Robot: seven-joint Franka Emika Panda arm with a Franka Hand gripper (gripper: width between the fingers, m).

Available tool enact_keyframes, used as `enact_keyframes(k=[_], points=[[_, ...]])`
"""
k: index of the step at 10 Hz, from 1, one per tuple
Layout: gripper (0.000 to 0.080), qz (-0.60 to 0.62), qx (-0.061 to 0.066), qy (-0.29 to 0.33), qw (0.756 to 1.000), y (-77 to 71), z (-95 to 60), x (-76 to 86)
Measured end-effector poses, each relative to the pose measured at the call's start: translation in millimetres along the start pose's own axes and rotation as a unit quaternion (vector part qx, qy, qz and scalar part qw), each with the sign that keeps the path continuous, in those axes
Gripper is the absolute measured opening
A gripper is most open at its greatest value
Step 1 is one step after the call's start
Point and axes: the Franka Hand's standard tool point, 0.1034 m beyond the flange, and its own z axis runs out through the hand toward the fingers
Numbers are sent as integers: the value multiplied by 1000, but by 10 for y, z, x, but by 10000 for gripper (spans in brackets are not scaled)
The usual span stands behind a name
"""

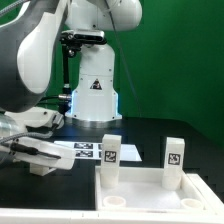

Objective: Assemble square table

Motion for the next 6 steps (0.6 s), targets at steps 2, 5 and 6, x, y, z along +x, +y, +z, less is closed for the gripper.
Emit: enact_keyframes(k=[2, 5, 6], points=[[649, 0, -1, 5, 1000, 4, 86, 72], [649, -7, -10, 9, 1000, -36, 232, 133], [649, -6, -10, 9, 1000, -33, 233, 135]])
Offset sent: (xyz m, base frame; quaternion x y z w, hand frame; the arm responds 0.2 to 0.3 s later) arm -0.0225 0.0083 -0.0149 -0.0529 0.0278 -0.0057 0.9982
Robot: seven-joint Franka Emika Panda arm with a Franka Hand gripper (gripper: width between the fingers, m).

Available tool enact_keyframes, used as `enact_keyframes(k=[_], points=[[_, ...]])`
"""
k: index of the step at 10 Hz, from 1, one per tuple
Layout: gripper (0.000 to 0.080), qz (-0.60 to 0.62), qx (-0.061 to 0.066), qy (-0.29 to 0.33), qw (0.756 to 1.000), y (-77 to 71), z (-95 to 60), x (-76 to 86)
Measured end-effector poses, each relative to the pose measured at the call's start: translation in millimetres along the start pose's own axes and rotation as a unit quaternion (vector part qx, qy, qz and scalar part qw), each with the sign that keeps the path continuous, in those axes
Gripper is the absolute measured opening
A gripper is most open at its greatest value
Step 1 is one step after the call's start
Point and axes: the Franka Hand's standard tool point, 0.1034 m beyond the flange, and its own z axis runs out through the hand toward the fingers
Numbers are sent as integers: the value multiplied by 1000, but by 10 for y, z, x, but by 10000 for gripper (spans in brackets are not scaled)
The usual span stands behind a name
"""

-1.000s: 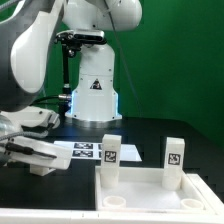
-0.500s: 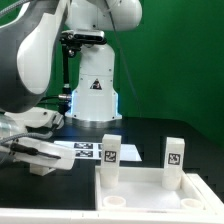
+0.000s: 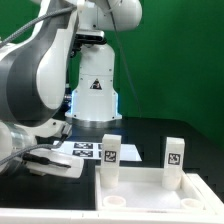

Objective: Assemble square table

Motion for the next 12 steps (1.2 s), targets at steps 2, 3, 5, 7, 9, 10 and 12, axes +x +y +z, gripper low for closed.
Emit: enact_keyframes(k=[2, 3, 5, 7, 9, 10, 12], points=[[347, 0, 0, 0, 1000, 0, 3, 2], [347, 0, 0, 0, 1000, 0, 4, 3], [282, -1, 1, 0, 1000, -20, -1, -4], [282, -19, -3, -3, 1000, -121, -241, -203], [282, -38, -6, 40, 998, -255, -617, -347], [282, -44, -5, 84, 995, -328, -675, -378], [284, -46, 0, 152, 987, -347, -694, -307]])
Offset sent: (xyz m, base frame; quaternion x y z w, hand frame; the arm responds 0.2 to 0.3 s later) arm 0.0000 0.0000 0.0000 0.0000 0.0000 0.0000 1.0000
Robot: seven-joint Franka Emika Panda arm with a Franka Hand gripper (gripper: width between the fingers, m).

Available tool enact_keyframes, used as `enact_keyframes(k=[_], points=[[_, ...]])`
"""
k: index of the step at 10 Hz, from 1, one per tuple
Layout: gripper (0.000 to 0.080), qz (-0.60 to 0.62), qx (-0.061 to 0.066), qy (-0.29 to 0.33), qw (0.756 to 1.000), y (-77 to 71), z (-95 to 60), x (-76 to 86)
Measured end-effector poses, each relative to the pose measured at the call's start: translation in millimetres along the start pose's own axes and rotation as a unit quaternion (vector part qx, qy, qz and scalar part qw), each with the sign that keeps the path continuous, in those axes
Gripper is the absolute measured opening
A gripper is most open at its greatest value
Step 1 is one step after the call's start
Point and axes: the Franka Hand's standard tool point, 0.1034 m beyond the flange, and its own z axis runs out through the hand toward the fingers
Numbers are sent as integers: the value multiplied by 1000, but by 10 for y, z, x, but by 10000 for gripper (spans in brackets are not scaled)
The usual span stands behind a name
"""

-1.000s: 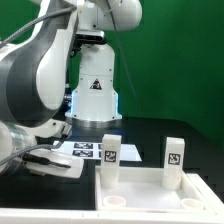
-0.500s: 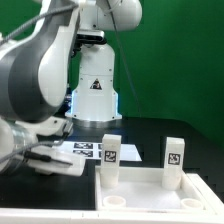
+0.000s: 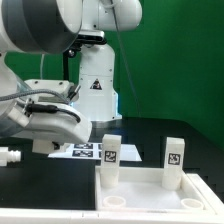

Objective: Assemble square table

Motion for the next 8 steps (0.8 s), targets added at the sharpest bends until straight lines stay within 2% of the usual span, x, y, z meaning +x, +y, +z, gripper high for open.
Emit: enact_keyframes(k=[1, 2, 3, 4, 5, 6, 7, 8], points=[[284, -3, 0, 38, 999, -38, -44, 9], [284, -19, -6, 68, 998, -216, -174, -35], [284, -40, -11, 114, 993, -499, -388, -46], [284, -63, -8, 176, 982, -856, -627, -138], [284, -77, -9, 239, 968, -1115, -668, -243], [284, -88, -12, 274, 958, -1205, -509, -336], [284, -84, -14, 278, 957, -1129, -485, -323], [284, -84, -10, 324, 942, -1140, -605, -229]])
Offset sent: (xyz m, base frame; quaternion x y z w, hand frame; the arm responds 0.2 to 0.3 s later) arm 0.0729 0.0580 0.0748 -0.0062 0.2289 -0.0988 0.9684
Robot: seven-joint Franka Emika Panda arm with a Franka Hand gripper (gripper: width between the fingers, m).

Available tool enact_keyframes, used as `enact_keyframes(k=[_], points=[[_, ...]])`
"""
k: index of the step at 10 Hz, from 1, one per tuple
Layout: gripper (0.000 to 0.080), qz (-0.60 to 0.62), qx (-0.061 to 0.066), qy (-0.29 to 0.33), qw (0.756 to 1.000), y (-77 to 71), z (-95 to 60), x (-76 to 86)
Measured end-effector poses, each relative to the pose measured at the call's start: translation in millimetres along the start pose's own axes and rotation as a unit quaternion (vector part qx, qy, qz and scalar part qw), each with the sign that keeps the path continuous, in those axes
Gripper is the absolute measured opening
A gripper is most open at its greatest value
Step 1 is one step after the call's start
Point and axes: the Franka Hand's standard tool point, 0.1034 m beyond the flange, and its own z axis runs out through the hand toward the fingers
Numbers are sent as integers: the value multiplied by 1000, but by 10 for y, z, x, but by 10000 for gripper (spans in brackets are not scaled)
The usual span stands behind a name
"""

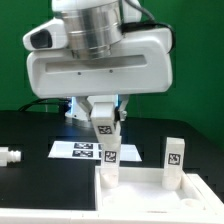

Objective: Assemble square table

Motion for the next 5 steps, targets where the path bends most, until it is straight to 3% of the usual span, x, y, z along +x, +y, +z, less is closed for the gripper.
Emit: enact_keyframes(k=[1, 2, 3, 5], points=[[284, -3, -1, 39, 999, -21, 2, 5], [284, -18, -16, 79, 997, -31, -7, 49], [284, -64, -41, 154, 985, -193, -53, 154], [284, -104, -34, 230, 967, -581, -149, 259]])
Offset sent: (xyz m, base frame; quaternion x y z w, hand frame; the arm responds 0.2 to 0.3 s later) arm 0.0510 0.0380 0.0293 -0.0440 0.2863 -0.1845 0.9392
